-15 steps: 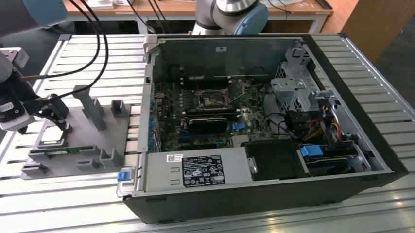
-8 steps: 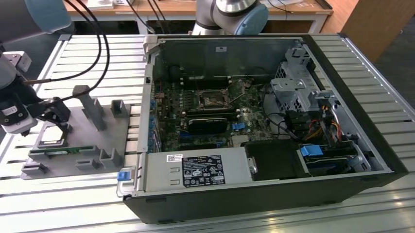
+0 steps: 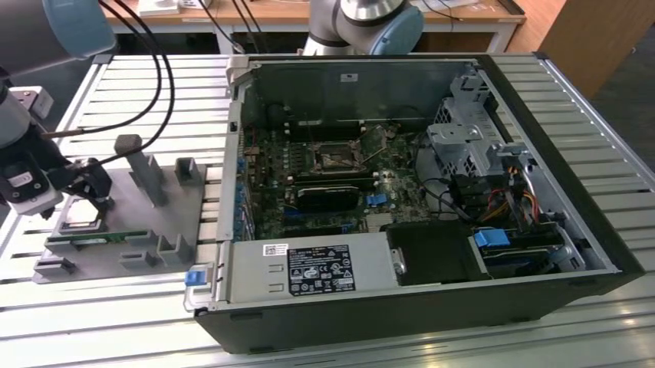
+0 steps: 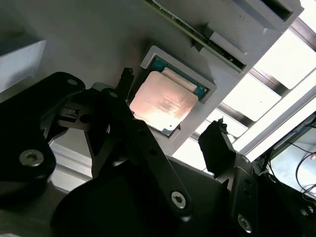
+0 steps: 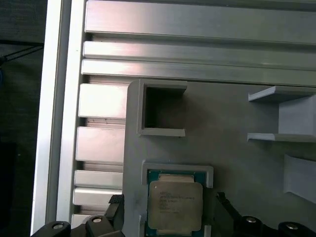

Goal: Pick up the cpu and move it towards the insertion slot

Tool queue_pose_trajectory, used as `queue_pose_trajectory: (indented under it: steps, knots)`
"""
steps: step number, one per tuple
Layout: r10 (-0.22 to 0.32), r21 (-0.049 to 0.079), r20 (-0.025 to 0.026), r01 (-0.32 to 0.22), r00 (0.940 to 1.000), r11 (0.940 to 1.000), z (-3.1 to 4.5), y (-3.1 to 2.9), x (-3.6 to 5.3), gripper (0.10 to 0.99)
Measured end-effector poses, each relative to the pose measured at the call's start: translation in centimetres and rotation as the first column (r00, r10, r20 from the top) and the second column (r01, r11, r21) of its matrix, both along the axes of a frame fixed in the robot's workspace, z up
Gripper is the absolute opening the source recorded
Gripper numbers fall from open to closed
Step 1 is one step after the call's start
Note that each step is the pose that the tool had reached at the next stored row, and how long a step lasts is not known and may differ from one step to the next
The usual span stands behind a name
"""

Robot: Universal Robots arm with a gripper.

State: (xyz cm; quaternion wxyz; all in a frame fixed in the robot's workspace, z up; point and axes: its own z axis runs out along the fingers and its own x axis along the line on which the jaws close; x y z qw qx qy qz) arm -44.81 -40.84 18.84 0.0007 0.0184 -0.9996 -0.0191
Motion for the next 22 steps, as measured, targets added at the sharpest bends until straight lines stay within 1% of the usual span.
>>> queue_pose_trajectory:
  steps: [3, 5, 6, 14, 22]
  knots:
    - [0.0, 0.0, 0.0, 0.0, 1.0, 1.0, -0.12, 0.03, 0.0, 0.812]
    - [0.0, 0.0, 0.0, 0.0, 1.0, 1.0, -0.18, 0.07, 0.0, 0.796]
    - [0.0, 0.0, 0.0, 0.0, 1.0, 1.0, -0.21, 0.09, 0.0, 0.729]
    - [0.0, 0.0, 0.0, 0.0, 1.0, 1.0, -0.45, 0.14, 0.07, 0.729]
    - [0.0, 0.0, 0.0, 0.0, 1.0, 1.0, -0.59, 0.14, 0.48, 0.729]
